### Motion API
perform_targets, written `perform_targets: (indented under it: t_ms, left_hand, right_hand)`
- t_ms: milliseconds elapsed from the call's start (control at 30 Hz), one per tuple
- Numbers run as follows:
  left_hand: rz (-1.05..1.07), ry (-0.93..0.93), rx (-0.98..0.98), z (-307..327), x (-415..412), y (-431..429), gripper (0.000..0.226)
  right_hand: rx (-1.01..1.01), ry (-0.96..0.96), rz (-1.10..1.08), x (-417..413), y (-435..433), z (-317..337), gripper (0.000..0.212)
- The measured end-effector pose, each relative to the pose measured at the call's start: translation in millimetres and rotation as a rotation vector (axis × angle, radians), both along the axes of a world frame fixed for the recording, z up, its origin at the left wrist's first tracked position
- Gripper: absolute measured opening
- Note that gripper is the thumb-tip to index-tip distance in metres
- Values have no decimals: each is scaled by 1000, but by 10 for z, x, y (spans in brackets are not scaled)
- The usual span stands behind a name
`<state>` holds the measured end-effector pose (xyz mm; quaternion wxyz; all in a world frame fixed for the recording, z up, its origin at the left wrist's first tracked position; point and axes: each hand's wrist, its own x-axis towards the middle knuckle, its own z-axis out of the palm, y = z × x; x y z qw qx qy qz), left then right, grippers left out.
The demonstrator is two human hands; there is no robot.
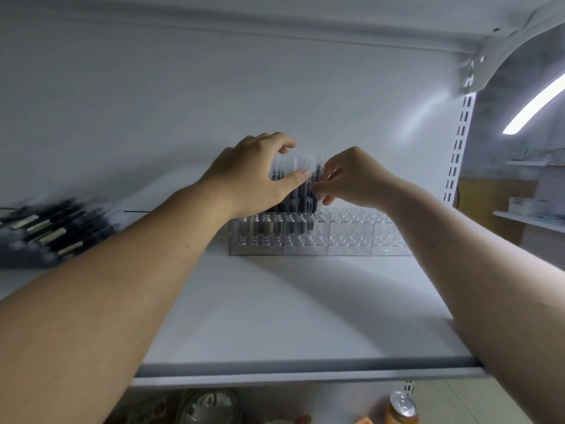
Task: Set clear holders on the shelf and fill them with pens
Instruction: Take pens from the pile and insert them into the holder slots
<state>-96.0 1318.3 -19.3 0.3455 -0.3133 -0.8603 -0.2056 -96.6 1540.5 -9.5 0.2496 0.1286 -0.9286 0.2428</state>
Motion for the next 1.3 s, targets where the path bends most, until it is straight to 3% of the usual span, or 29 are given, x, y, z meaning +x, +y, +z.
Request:
perform_targets:
  t_ms: [167,267,433,567,700,933,1133,1233,1300]
  left_hand:
    - [1,-6,-2,2,-17,-3,59]
    - [4,-2,-2,2,-19,-5,59]
    - [16,23,-11,23,6,-7,59]
    - [47,63,-11,87,57,-59,59]
    - [140,77,-26,242,161,-194,59]
    - [365,-46,13,336,442,-908,49]
    - [603,-293,-21,135,567,-1764,48]
    - [730,-397,-95,23,537,-2061,53]
    - [796,-438,-133,-33,508,-2186,42]
  right_hand:
    - [143,-64,36,-5,9,-28,16]
    - [128,-49,36,13,35,6,19]
    - [-24,184,-10,18,74,81,42]
    - [-22,371,40,48,-25,141,39]
    - [63,414,104,87,-245,148,39]
    - [132,312,305,226,-1112,117,36]
    - [249,193,405,265,-1951,203,34]
    - [325,272,394,235,-2236,172,29]
    - [320,344,397,191,-2321,62,24]
